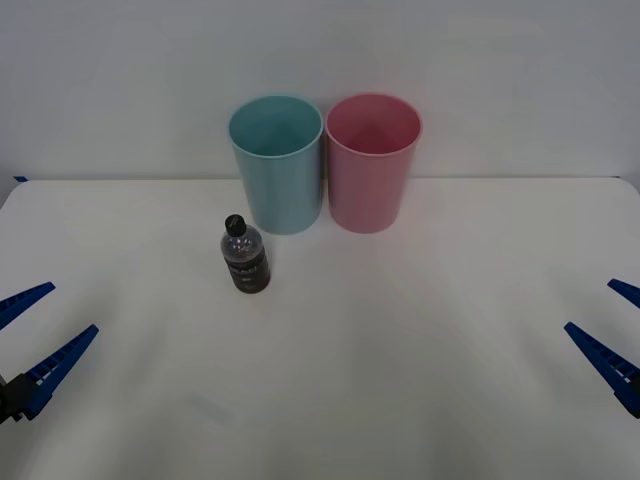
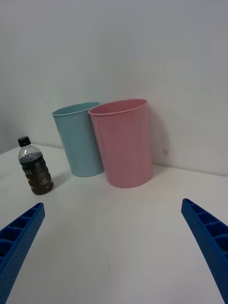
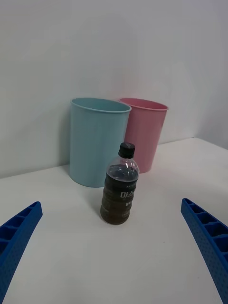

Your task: Grasp the object on the table and drop it into the matching bin: aluminum can to the light blue bin, PET bottle to the pink bin.

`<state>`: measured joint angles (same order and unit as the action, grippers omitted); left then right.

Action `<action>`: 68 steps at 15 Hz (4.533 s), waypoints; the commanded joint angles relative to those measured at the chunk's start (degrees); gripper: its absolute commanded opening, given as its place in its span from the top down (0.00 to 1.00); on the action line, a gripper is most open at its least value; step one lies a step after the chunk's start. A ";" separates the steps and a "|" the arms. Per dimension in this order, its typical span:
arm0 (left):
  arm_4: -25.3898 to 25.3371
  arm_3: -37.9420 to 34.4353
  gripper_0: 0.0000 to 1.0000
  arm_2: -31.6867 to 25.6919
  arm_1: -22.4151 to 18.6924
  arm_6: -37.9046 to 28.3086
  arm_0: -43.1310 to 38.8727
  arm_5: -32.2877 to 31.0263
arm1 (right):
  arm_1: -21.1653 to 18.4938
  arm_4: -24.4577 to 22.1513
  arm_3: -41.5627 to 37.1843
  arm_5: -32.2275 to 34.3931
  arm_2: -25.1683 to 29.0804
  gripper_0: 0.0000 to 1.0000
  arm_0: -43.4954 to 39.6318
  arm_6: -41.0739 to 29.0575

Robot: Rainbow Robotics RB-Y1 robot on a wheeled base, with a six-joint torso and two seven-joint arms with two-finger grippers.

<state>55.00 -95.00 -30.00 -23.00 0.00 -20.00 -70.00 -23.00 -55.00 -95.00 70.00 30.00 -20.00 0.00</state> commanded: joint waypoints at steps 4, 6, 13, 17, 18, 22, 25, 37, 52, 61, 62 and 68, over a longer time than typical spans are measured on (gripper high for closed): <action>-0.68 -0.54 0.00 1.00 0.32 0.26 0.05 0.66 | 0.00 0.00 0.00 0.00 0.00 0.00 0.00 0.00; -0.59 -0.45 0.00 1.44 0.24 0.44 -0.21 1.10 | 0.00 0.00 0.00 0.00 0.00 0.00 0.00 0.00; 3.89 -0.36 0.00 7.76 0.24 1.76 0.14 10.59 | 0.00 0.00 0.00 0.00 0.00 0.00 0.00 0.00; 4.77 -0.36 0.00 13.74 0.24 2.37 0.93 17.80 | 0.00 0.00 0.00 0.00 0.00 0.00 0.00 0.00; 5.03 -0.36 0.00 14.88 0.24 2.46 1.28 19.38 | 0.00 0.00 0.00 0.00 0.00 0.00 0.00 0.00; 6.17 -0.28 0.00 19.54 1.73 3.16 2.51 25.18 | 0.00 0.00 0.00 0.00 0.00 0.00 0.00 0.00; 10.04 1.57 0.00 19.81 5.95 3.34 5.24 25.35 | 0.00 0.00 0.00 0.00 0.00 0.00 0.00 0.00; 17.16 18.53 0.00 20.42 10.70 7.47 21.41 25.44 | 0.00 0.00 0.00 0.00 0.00 0.00 0.00 0.00; 17.25 31.98 0.00 24.90 11.84 10.55 34.24 28.17 | 0.00 0.00 0.00 0.00 0.00 0.00 0.00 0.00; 17.60 31.98 1.00 24.90 12.63 11.69 34.24 28.43 | 0.00 0.00 0.00 0.00 0.00 0.00 0.00 0.00; 17.60 31.98 1.00 24.90 12.63 11.69 34.33 28.52 | 0.00 0.00 0.00 0.00 0.00 0.00 0.00 0.00; 17.69 31.98 1.00 25.43 12.63 11.43 34.50 29.75 | 0.00 0.00 0.00 0.00 0.00 0.00 0.00 0.00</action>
<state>72.61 -63.08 -4.59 -10.37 11.45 14.49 -40.30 -23.00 -55.00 -95.00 70.00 30.00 -20.00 0.01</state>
